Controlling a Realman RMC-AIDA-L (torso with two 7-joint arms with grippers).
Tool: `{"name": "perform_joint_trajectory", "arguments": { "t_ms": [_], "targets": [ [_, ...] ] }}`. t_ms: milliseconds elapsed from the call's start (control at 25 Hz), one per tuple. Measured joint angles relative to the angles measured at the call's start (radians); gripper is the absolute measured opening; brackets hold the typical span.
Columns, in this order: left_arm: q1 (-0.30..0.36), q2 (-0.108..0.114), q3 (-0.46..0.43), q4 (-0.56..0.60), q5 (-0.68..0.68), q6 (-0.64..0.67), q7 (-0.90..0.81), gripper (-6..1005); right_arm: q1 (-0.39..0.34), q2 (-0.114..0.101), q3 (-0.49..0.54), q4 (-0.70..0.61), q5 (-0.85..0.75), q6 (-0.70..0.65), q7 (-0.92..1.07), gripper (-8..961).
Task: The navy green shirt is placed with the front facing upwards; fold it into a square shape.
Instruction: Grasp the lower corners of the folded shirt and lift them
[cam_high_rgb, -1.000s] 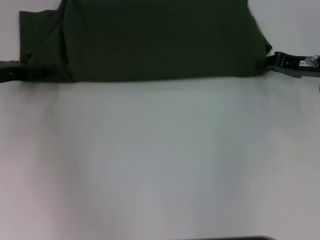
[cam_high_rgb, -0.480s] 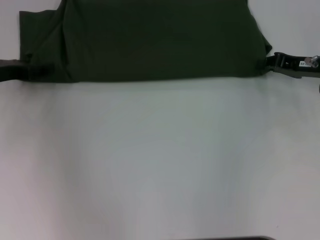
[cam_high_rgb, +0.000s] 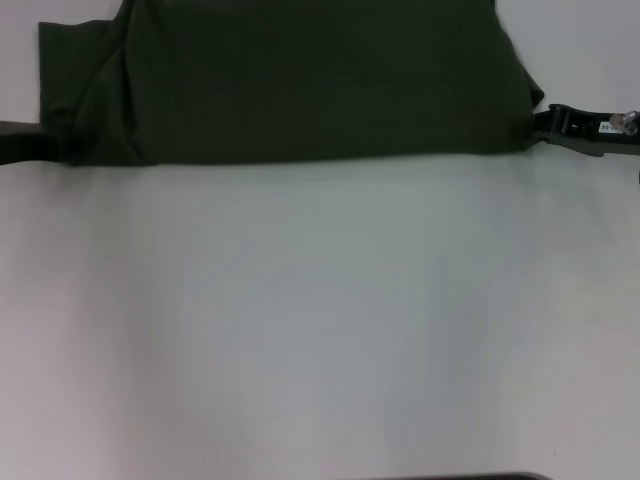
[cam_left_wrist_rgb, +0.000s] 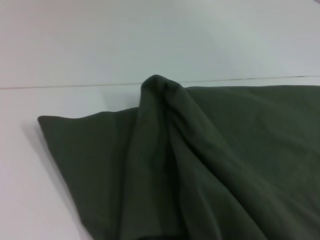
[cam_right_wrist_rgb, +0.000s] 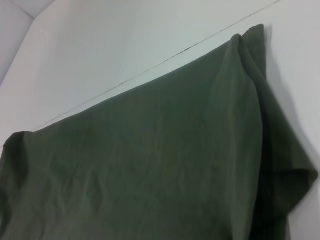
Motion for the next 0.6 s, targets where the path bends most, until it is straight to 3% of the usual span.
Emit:
{"name": "perform_joint_trajectory", "arguments": {
  "t_ms": [600],
  "targets": [
    [-0.002, -0.003, 0.007, -0.003, 0.026, -0.030, -0.001, 28, 0.000, 0.000, 0.000, 0.000, 0.000, 0.000, -0.002, 32]
  ]
}}
